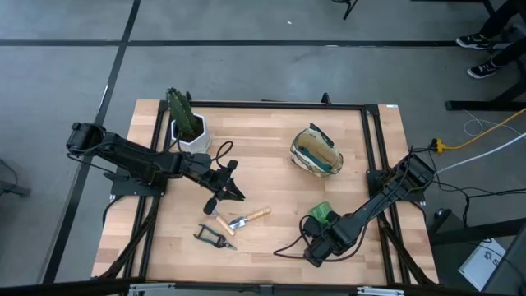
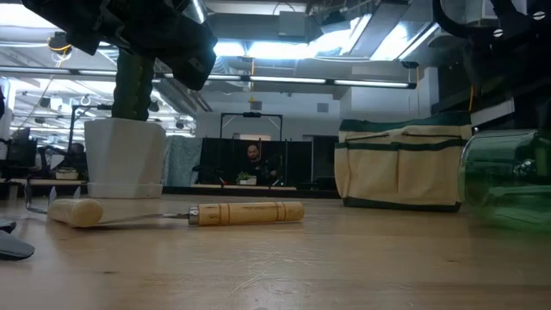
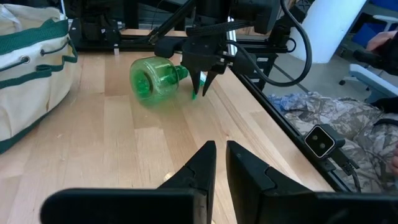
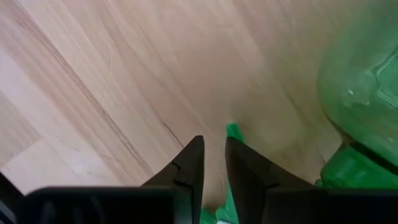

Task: Pick & Place Garden tools in Gardening bag
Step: Put the spray bottle into the gardening bag

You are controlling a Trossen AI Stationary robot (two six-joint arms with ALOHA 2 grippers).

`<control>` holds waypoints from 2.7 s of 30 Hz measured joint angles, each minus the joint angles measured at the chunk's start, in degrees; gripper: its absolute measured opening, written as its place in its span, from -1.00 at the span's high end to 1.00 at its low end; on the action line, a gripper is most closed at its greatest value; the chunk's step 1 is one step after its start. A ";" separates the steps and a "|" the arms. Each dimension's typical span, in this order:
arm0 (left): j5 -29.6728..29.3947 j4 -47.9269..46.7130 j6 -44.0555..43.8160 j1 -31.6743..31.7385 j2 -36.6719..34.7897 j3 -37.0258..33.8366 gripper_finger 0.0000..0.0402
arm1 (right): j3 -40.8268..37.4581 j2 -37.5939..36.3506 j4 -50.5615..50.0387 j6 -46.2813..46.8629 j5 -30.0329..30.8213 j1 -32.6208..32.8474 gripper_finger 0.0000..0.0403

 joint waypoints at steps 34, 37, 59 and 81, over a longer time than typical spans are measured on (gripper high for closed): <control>0.00 0.00 -0.01 0.01 0.00 0.00 0.84 | 9.61 0.13 -10.44 7.06 -5.02 -1.43 -0.02; 0.00 0.00 -0.01 0.01 0.00 0.00 0.84 | 8.94 0.11 -10.24 6.97 -5.03 -0.87 -0.10; 0.00 0.00 0.00 0.01 0.00 0.00 0.84 | 5.57 3.29 -4.98 6.99 -2.74 -0.37 0.01; 0.00 0.00 -0.01 -0.01 0.00 0.00 0.84 | 5.62 4.02 -5.00 9.72 -3.33 -0.42 0.68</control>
